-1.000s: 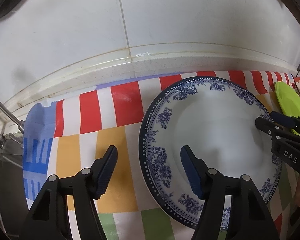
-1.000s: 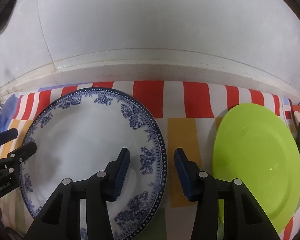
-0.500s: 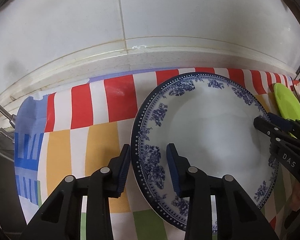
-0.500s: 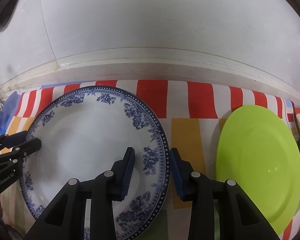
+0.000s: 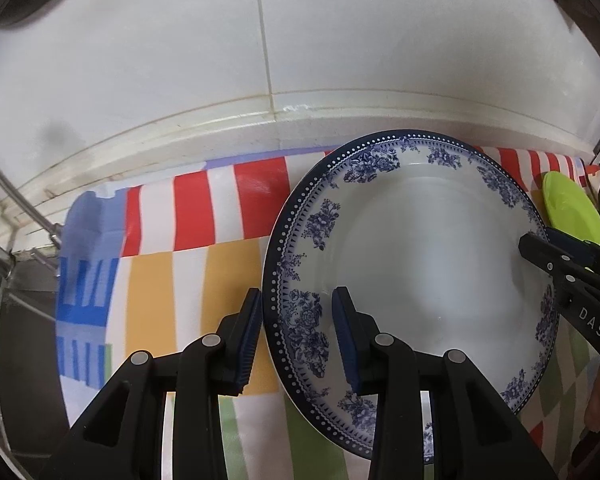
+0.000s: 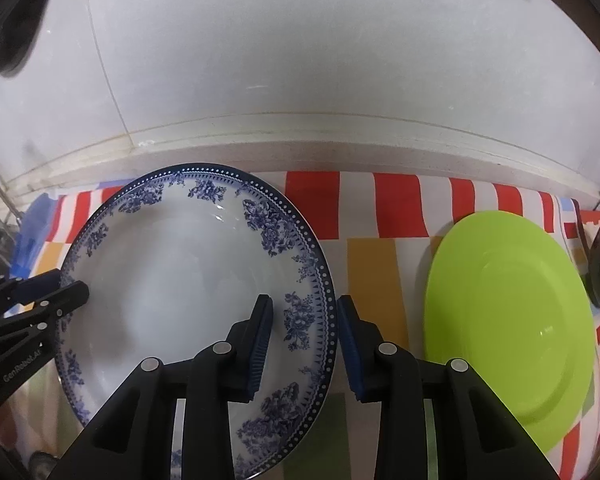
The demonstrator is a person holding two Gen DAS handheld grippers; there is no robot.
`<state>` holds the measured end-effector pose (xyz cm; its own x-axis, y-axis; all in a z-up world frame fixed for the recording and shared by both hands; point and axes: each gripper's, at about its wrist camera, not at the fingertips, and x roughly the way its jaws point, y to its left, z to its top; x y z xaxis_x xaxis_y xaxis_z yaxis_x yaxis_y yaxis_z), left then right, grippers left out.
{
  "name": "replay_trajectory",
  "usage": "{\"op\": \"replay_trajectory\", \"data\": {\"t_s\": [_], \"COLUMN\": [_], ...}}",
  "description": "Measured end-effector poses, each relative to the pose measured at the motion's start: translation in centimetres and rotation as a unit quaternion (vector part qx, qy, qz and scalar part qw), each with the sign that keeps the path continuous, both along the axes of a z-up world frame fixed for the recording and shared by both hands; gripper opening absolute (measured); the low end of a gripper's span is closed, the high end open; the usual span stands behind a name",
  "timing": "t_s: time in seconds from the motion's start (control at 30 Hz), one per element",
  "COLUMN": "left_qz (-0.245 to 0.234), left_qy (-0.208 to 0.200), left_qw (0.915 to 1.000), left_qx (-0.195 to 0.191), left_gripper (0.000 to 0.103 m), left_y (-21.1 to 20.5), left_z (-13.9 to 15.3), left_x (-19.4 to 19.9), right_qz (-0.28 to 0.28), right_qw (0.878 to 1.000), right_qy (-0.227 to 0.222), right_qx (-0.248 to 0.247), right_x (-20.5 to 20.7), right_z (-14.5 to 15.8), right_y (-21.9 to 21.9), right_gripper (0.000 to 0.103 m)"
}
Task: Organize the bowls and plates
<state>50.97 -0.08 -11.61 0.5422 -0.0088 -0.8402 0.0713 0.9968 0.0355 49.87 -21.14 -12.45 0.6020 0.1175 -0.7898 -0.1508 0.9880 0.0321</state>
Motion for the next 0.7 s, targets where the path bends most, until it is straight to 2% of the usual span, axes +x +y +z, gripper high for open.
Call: {"op": "replay_trajectory", "data": {"t_s": [0.27,0.7], "left_qz": [0.009,0.037], "left_qy": [-0.017,-0.045], "left_qw": [0.9998,0.9982], "left_qx": [-0.003,-0.011], "left_gripper": [0.035,0.035], "left_y": [0.9,2.3], "left_z": [2.9,5.8], "left_x": [-3.4,-10.5], "right_qz": [0.0,0.02], "right_qw": [1.0,0.999], "right_qy": [-0.009,-0.03], "right_qx": [0.003,0.002], "right_x": [-2.7,-8.1], "right_z": [3.0,5.8], "right_y": [0.6,1.1], "right_gripper": [0.034,0.034]}}
